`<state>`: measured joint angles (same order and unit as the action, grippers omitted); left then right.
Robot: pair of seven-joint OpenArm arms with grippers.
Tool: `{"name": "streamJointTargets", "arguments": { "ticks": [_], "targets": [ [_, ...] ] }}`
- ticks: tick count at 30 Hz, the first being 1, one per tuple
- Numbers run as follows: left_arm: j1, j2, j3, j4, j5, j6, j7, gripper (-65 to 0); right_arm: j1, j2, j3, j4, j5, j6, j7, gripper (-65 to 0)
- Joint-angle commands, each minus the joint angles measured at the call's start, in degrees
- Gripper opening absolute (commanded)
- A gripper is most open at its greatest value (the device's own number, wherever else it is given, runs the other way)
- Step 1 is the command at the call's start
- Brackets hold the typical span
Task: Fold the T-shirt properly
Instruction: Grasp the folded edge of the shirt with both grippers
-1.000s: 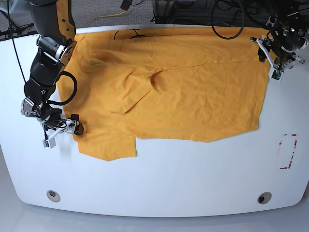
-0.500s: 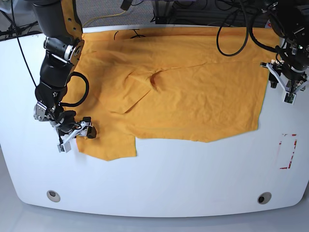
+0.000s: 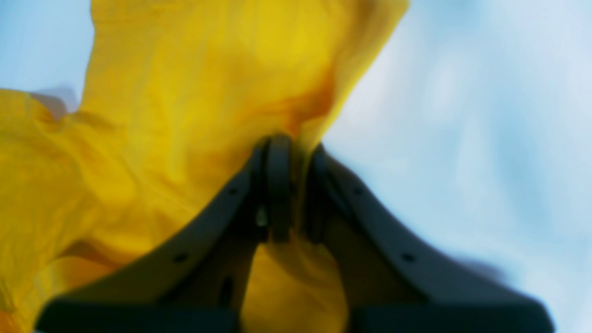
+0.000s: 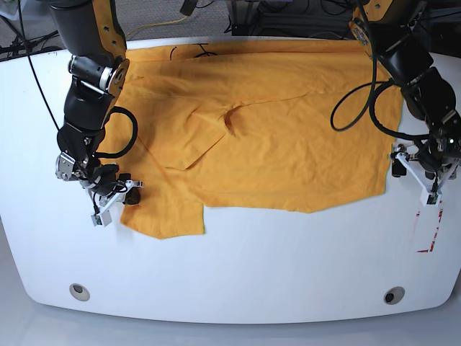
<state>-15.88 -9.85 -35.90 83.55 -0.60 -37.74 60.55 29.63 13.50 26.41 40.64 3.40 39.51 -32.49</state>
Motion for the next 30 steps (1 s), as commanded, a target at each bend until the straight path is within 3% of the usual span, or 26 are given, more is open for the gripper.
{"name": "streamJointTargets", "arguments": {
  "ticks": [1, 7, 24, 27, 30],
  "targets": [
    [-3.15, -0.83, -0.01, -4.12, -0.59, 0.24, -2.58, -14.9, 1.89, 0.70, 0.00, 0.81, 0.95, 0.49, 0.89, -60.2],
    [-7.81, -0.83, -0.01, -16.34, -0.59, 0.24, -9.35, -14.7, 1.89, 0.70, 0.00, 0.81, 0.95, 0.49, 0.89, -60.2],
    [-15.64, -0.83, 0.08, -36.65, -0.41, 0.33, -18.14, -15.4, 1.80, 1.14, 0.00, 1.16, 0.95, 0.49, 0.89, -60.6],
    [-15.64, -0.83, 0.08, -37.44, -0.41, 0.33, -19.19, -22.9, 1.89, 1.14, 0.00, 1.16, 0.95, 0.49, 0.89, -60.7],
    [-15.64, -0.66, 0.08, -37.26, -0.41, 0.24, -19.90, -38.2, 1.98, 1.14, 0.00, 1.25, 0.95, 0.49, 0.18, -60.7]
  ]
}}
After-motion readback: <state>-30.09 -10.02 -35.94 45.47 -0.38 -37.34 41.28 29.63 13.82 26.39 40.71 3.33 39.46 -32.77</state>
